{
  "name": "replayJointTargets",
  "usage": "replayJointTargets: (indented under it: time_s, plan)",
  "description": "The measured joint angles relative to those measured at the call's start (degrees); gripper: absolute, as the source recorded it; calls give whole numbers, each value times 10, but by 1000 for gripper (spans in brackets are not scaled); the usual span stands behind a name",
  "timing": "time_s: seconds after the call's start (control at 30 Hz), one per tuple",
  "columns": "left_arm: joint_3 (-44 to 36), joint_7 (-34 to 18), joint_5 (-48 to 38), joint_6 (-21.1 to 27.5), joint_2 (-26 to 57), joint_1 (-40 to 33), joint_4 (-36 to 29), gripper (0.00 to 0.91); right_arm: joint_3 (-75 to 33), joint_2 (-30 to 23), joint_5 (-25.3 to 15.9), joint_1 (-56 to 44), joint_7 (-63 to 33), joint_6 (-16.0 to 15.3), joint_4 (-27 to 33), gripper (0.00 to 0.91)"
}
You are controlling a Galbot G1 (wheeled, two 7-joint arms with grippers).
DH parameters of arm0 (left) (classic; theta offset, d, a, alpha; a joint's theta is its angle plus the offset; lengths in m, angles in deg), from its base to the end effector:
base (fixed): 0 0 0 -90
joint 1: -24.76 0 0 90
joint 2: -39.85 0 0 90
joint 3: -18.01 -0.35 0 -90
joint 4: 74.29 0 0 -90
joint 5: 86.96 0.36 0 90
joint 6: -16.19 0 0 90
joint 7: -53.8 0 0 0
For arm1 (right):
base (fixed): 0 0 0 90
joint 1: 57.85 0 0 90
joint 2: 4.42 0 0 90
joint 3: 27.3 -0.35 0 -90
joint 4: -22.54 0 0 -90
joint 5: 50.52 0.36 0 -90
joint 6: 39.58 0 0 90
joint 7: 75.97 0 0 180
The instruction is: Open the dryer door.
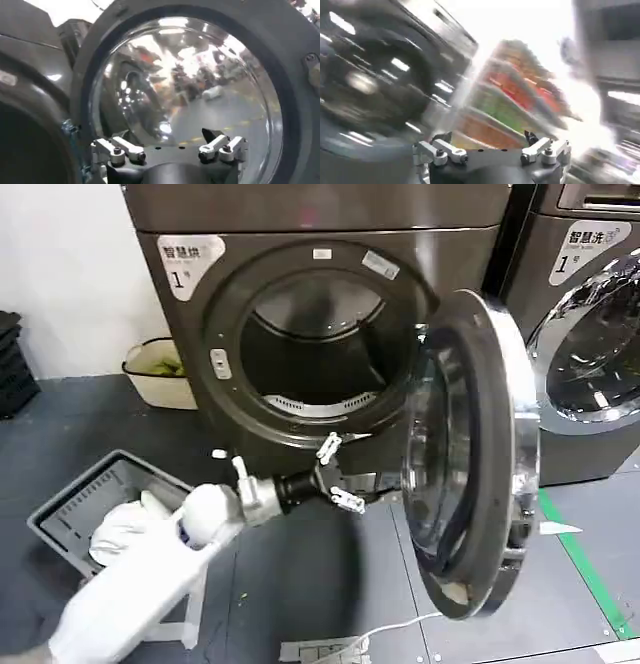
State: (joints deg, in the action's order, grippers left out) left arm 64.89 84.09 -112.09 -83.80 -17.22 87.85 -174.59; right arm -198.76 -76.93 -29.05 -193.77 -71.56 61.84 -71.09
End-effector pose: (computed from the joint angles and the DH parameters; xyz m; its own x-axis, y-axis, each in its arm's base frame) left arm 0.3986 -0.0479 -0.2141 -0.2766 0.9547 -0.1100 0.8682 0.2973 0.3973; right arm -0.1104 -0.4372 -0.1811 -0.4915 0.8252 -0.2781 0.8179 0.3279 -0.4727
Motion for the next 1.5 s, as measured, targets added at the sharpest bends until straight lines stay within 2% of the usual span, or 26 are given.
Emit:
replayJointTargets:
  time_s: [0.17, 0.3, 0.47, 0.63, 0.8, 1.1, 1.5]
  plan:
    - [-34, -7, 5, 2, -29, -27, 20, 907, -43, 3, -17, 4, -45, -7, 71, 907]
    - [-58, -11, 7, 7, -53, -48, 35, 907, -72, 11, -39, 0, -72, 0, 121, 907]
    - [-81, -19, 9, 9, -82, -69, 52, 907, -101, 17, -46, 1, -109, -23, 164, 907]
    - [-102, -31, 14, 11, -111, -86, 67, 907, -121, 17, -59, 0, -114, -34, 172, 907]
    - [-114, -44, 23, 17, -136, -93, 77, 907, -136, 21, -74, -9, -110, -31, 176, 907]
    - [-123, -59, 35, 24, -170, -104, 97, 907, -153, 44, -74, -30, -99, -32, 187, 907]
    - [-132, -68, 45, 33, -206, -119, 127, 907, -152, 49, -72, -39, -94, -32, 185, 907]
